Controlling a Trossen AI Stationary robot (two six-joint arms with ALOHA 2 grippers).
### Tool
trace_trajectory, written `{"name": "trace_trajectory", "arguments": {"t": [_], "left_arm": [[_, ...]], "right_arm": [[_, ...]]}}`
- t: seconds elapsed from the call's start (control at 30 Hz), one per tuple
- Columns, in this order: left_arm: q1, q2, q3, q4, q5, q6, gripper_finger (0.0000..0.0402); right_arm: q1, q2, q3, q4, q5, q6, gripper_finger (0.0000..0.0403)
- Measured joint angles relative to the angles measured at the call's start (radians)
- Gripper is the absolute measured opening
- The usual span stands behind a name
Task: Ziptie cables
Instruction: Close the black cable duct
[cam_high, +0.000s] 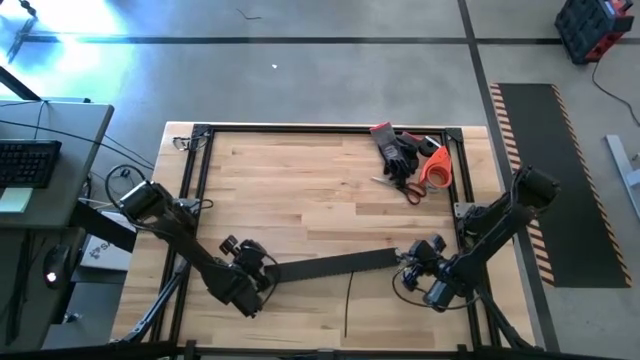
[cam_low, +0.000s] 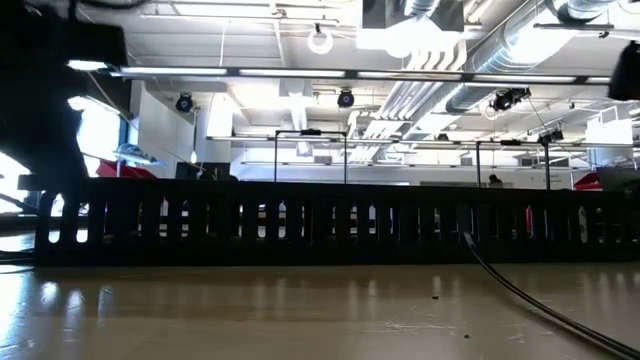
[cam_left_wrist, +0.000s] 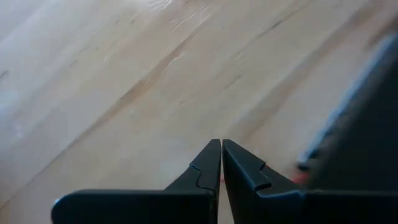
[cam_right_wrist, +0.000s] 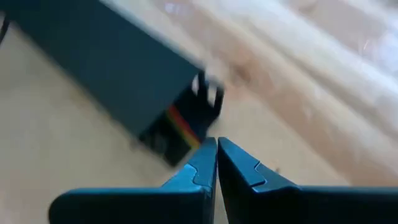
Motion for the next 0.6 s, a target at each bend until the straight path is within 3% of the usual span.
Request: {"name": "trace_trajectory", "arguments": {"t": [0.1, 0.33, 0.6], "left_arm": [[-0.026, -0.010, 0.000, 0.049, -0.011, -0.010, 0.0000], [-0.048, -0.003, -0.137, 0.413, -0.084, -0.009, 0.0000], [-0.010, -0.003, -0.196, 0.498, -0.133, 0.008, 0.0000]], "right_arm": [[0.041, 0.027, 0.000, 0.017, -0.015, 0.002, 0.0000], [0.064, 0.148, -0.002, 0.137, 0.044, 0.009, 0.0000], [0.064, 0.185, -0.001, 0.171, 0.078, 0.019, 0.0000]]}}
